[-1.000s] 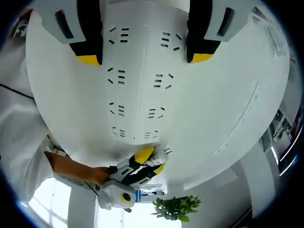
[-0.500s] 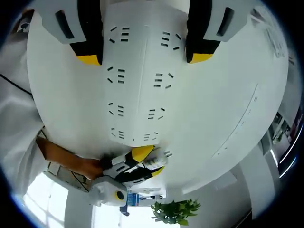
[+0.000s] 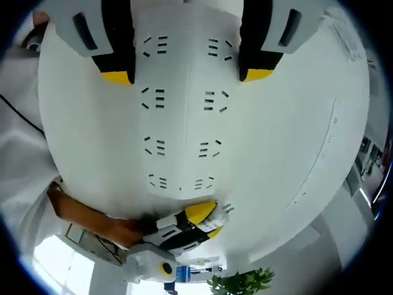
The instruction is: Straighten the power strip on the desk, plug the charger into it
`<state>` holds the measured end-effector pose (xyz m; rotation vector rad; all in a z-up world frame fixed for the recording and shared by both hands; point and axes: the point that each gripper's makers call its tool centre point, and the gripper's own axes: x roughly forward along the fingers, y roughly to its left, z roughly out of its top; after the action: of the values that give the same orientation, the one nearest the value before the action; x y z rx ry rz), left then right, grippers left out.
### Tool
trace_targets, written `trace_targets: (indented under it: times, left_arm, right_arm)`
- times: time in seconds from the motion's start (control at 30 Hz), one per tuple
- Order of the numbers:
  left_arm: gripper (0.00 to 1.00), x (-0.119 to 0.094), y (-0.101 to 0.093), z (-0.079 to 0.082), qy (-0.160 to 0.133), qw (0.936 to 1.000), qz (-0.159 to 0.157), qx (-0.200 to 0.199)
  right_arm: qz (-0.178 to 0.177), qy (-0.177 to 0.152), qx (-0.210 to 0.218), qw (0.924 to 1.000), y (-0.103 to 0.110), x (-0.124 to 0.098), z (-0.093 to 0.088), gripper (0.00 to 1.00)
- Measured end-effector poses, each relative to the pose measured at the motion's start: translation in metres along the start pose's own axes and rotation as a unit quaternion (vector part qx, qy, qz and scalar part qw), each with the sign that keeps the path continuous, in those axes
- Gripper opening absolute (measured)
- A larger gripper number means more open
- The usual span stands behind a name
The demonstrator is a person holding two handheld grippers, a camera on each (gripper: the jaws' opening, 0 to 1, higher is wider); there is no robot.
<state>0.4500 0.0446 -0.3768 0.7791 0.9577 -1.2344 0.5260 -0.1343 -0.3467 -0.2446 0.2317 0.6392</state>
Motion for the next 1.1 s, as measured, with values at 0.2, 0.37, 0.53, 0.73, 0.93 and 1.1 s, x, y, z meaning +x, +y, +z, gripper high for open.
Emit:
trace_targets:
  times: [0.2,0.37,0.53,0.73,0.93,1.1]
  left_arm:
    - [0.7,0.0,0.0,0.0,-0.012,0.9999,-0.005,0.008]
    - [0.7,0.001,0.001,0.0,-0.014,0.9998,-0.006,0.009]
    - [0.7,0.0,0.002,0.0,-0.017,0.9998,-0.007,0.011]
    - [0.7,0.0,0.003,0.0,-0.02,0.9997,-0.008,0.012]
    - [0.7,0.001,0.004,0.0,-0.024,0.9996,-0.009,0.013]
    - [0.7,0.001,0.003,0.001,-0.027,0.9995,-0.01,0.014]
  right_arm:
    - [0.001,0.006,0.013,0.9999,-0.006,-0.001,-0.001,0.28]
    - [0.008,0.002,0.002,1.0,-0.001,0.0,-0.002,0.28]
    - [0.01,0.001,0.016,0.9998,0.0,0.001,-0.002,0.28]
    - [0.009,0.03,0.051,0.9982,0.012,-0.014,0.012,0.28]
    - [0.053,0.105,0.08,0.9898,0.038,-0.042,0.042,0.28]
    - [0.101,0.174,0.097,0.9747,0.076,-0.059,0.054,0.28]
